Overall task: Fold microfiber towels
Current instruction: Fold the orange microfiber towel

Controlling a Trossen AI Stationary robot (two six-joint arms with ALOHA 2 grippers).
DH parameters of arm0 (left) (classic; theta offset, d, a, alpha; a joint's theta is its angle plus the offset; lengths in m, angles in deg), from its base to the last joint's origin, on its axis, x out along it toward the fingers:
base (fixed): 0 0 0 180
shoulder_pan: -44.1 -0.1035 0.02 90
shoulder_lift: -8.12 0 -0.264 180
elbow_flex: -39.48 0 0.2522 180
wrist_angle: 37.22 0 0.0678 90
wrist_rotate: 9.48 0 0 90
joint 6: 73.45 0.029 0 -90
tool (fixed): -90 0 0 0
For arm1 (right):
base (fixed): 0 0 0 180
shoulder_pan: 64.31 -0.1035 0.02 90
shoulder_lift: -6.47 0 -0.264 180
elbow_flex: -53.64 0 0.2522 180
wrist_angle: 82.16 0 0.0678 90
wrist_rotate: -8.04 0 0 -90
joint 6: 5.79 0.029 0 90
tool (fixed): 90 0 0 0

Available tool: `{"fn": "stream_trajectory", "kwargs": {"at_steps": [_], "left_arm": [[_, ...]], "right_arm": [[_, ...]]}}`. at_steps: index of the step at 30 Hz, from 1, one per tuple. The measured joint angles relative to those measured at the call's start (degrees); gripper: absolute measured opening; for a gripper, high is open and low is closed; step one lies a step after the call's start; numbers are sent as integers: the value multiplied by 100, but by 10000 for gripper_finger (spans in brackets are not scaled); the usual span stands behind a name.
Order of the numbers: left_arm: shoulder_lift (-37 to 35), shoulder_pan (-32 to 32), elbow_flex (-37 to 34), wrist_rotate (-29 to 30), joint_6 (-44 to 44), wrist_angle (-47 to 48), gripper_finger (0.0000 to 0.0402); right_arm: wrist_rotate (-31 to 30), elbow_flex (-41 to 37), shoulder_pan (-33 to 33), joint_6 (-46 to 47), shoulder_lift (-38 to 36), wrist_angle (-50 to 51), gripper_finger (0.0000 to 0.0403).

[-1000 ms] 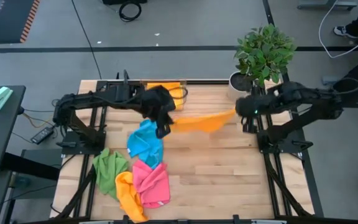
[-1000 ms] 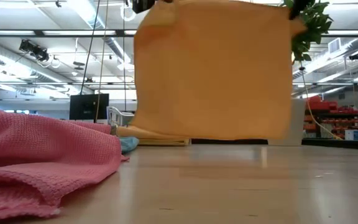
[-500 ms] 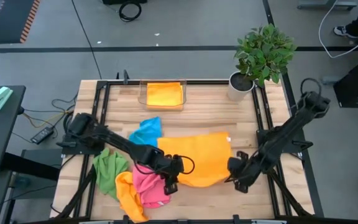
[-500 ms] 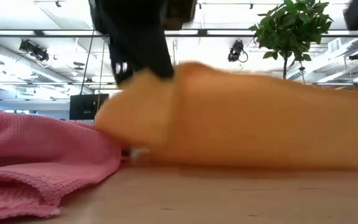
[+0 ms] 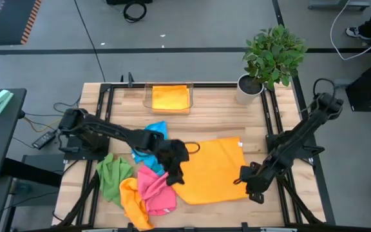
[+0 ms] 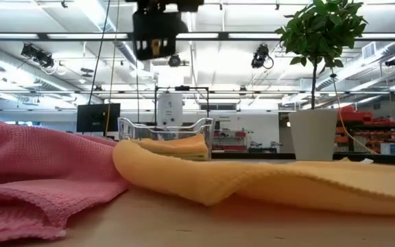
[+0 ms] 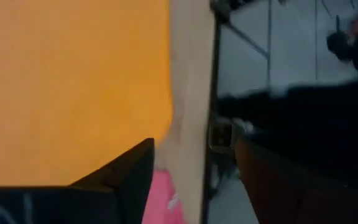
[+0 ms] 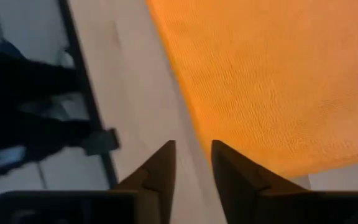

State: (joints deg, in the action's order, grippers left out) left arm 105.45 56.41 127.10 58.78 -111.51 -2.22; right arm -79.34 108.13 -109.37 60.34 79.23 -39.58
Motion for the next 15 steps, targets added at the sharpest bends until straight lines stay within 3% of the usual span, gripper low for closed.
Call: {"fn": "stream_trajectory", "kwargs": {"at_steps": [3,5,9,11,15], "left_arm": [[-92,-228,7,787,135,237,234],[39,-382,-15,846,146,302,206],[560,-558,-28,627,191,256,83],[798,-577,-28,761,265,244,24],[1212,-530,-25,906,265,263,13]], "right_arm": [[-737,0,-31,414,-424,398,139],[-1087,-46,23,649,-570,569,129],[-1260,-550,384,788,-448,398,37],[-1410,-888,551,828,-309,-28,12],[-1492,-1407,934,830,-77,-712,5]]}}
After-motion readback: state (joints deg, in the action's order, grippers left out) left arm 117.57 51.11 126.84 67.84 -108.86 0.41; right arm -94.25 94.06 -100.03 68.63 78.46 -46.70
